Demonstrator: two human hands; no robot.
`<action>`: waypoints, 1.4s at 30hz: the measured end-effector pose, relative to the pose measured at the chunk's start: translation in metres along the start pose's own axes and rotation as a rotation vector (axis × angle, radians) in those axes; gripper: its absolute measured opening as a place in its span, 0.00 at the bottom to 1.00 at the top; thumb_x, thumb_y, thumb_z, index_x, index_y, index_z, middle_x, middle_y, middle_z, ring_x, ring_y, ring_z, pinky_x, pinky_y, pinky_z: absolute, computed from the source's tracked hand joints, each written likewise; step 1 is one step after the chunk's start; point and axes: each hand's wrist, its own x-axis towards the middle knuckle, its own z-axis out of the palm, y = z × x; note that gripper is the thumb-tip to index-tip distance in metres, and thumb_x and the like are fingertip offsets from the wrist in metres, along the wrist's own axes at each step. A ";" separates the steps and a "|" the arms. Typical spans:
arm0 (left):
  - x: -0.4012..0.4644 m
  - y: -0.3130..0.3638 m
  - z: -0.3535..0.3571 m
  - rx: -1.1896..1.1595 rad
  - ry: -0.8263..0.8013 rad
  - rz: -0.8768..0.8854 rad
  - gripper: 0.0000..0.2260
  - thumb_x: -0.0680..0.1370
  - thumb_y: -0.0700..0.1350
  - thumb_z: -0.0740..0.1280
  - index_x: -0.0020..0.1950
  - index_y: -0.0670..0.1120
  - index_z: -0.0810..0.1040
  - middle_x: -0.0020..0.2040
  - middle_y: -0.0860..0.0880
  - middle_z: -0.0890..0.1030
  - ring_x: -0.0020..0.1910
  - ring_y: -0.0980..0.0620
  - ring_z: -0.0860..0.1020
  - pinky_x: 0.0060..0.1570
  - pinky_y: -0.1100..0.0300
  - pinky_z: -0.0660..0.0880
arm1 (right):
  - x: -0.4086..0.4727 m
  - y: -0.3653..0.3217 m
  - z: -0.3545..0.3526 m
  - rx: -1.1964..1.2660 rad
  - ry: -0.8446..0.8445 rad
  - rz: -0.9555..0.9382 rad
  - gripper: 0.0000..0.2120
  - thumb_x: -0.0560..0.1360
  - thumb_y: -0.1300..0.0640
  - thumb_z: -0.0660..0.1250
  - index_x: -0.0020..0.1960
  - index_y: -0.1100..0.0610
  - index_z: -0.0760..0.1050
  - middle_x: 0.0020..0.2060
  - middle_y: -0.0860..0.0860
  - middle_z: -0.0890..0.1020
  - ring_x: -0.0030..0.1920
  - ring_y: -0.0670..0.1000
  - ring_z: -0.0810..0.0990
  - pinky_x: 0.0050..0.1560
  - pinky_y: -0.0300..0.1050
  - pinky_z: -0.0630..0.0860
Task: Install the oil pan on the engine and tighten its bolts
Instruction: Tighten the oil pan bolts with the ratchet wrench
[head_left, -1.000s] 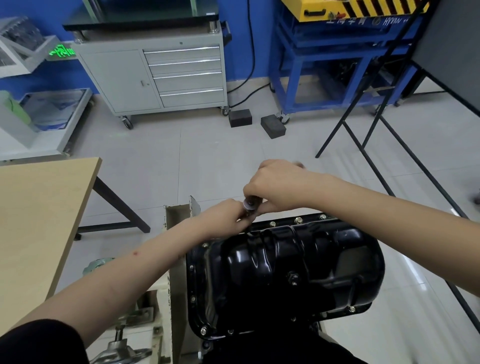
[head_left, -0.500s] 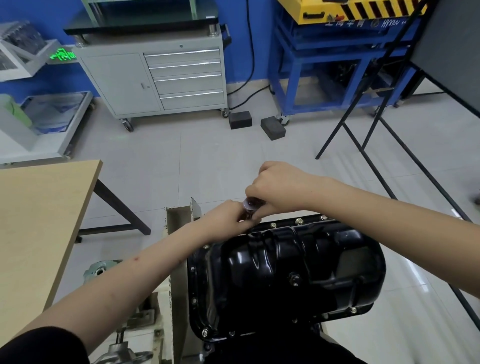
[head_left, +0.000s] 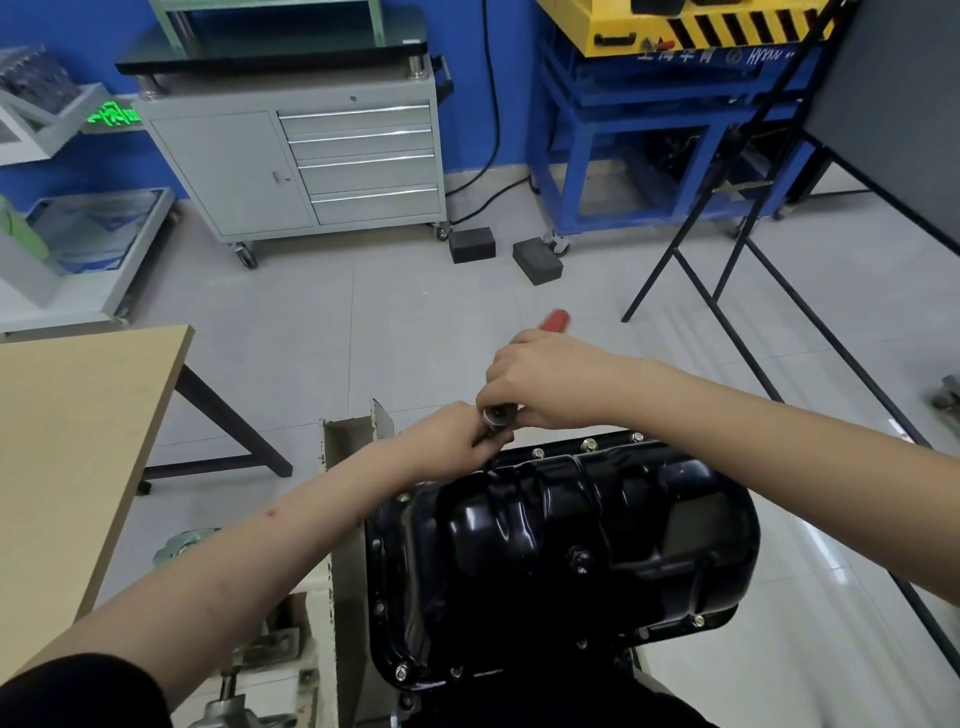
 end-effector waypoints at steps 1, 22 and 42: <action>0.001 0.000 0.000 0.001 -0.002 0.005 0.15 0.81 0.47 0.55 0.54 0.36 0.74 0.49 0.37 0.80 0.49 0.40 0.77 0.50 0.48 0.72 | 0.000 0.000 0.000 -0.016 0.013 -0.008 0.09 0.76 0.54 0.59 0.55 0.51 0.73 0.50 0.47 0.78 0.55 0.51 0.73 0.56 0.43 0.63; 0.001 -0.003 0.007 -0.161 0.145 -0.145 0.16 0.78 0.42 0.57 0.30 0.47 0.61 0.27 0.53 0.66 0.27 0.58 0.62 0.26 0.66 0.60 | 0.007 -0.014 0.002 0.101 0.030 0.279 0.18 0.76 0.40 0.58 0.39 0.54 0.69 0.40 0.55 0.78 0.31 0.54 0.65 0.26 0.41 0.53; 0.000 -0.004 0.011 -0.082 0.100 -0.069 0.16 0.81 0.46 0.55 0.52 0.35 0.75 0.47 0.37 0.80 0.46 0.41 0.77 0.49 0.48 0.72 | 0.007 -0.003 -0.004 0.106 -0.091 0.074 0.09 0.76 0.54 0.61 0.55 0.54 0.73 0.49 0.50 0.79 0.51 0.55 0.76 0.52 0.45 0.68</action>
